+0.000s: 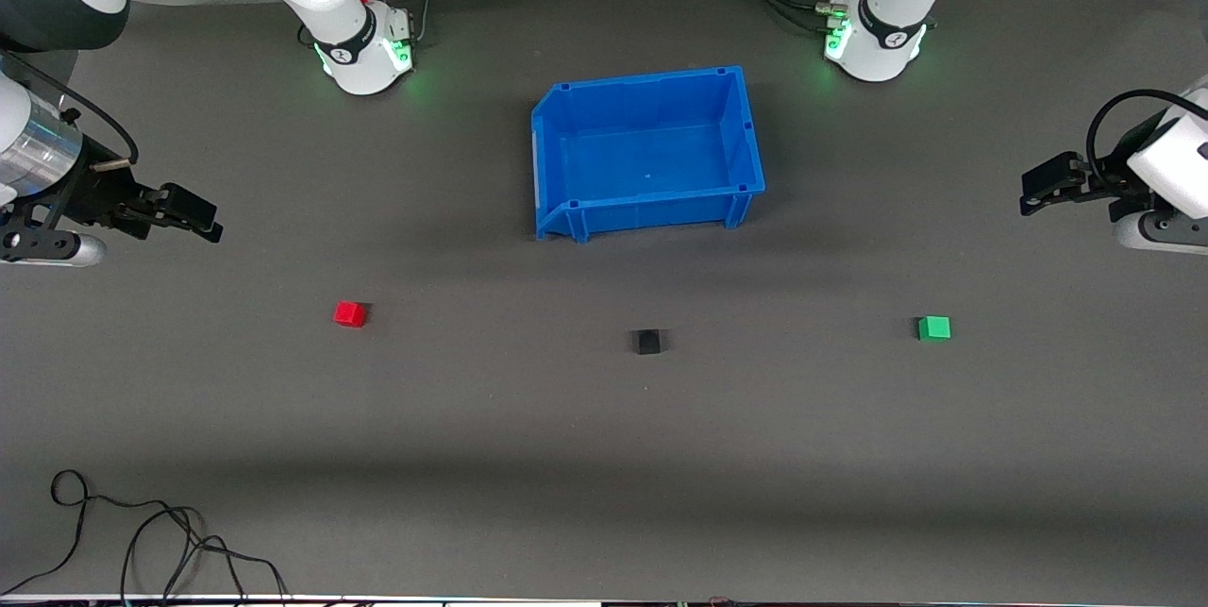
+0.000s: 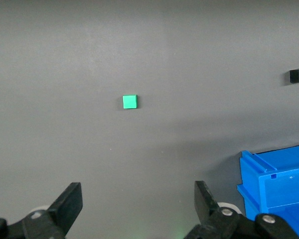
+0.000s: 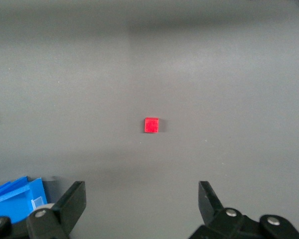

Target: Attach green and red cubes to black cube

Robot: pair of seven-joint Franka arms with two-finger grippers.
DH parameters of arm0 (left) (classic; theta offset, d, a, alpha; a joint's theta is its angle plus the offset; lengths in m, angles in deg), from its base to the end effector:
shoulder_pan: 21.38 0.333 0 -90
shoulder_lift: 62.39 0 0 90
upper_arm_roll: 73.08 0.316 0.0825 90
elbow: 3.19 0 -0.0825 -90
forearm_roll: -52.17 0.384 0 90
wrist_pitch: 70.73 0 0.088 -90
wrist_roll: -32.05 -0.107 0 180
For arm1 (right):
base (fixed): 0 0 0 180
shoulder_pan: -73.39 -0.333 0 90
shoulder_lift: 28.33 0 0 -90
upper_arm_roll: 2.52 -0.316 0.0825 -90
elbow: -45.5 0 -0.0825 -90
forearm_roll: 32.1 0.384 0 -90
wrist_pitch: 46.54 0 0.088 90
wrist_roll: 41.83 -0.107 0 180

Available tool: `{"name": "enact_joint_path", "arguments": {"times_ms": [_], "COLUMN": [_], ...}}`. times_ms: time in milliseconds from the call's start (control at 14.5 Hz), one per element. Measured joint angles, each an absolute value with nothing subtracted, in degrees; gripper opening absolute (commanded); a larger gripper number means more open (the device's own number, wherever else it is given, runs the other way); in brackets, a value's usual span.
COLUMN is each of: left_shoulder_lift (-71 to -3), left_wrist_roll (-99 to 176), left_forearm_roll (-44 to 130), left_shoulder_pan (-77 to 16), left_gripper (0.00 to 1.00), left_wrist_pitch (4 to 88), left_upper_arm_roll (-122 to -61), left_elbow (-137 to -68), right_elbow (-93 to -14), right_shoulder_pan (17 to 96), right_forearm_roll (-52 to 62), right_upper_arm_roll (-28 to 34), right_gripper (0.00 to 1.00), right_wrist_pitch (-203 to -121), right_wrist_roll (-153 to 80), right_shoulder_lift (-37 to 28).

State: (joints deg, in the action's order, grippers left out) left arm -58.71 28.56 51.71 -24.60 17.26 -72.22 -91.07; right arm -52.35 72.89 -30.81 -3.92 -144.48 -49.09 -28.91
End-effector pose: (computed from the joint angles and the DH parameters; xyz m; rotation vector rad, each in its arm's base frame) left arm 0.5693 -0.0246 0.6028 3.1283 -0.1599 -0.0975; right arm 0.5595 0.0207 0.5771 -3.1150 0.1505 -0.0154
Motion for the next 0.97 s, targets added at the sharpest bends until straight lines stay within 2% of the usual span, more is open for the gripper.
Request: {"name": "enact_joint_path", "arguments": {"times_ms": [760,968], "left_shoulder_lift": [-58.71,-58.71], "left_wrist_roll": [28.95,36.11], "left_forearm_roll": [51.72,51.71], "left_shoulder_pan": [-24.60,-24.53], "left_gripper": [1.00,1.00], "left_wrist_pitch": [16.64,16.45], "left_upper_arm_roll": [-72.23,-72.04], "left_elbow": [-91.07,-91.07], "right_elbow": [-52.46,-52.76], "right_shoulder_pan": [72.14,72.16], "right_forearm_roll": [-30.81,-30.81], "right_upper_arm_roll": [-4.28,-4.04], "right_gripper": [1.00,1.00], "right_wrist_pitch": [-144.48,-144.47], "right_wrist_roll": [-49.06,-49.06], "right_shoulder_lift": [-28.91,-28.79]}}
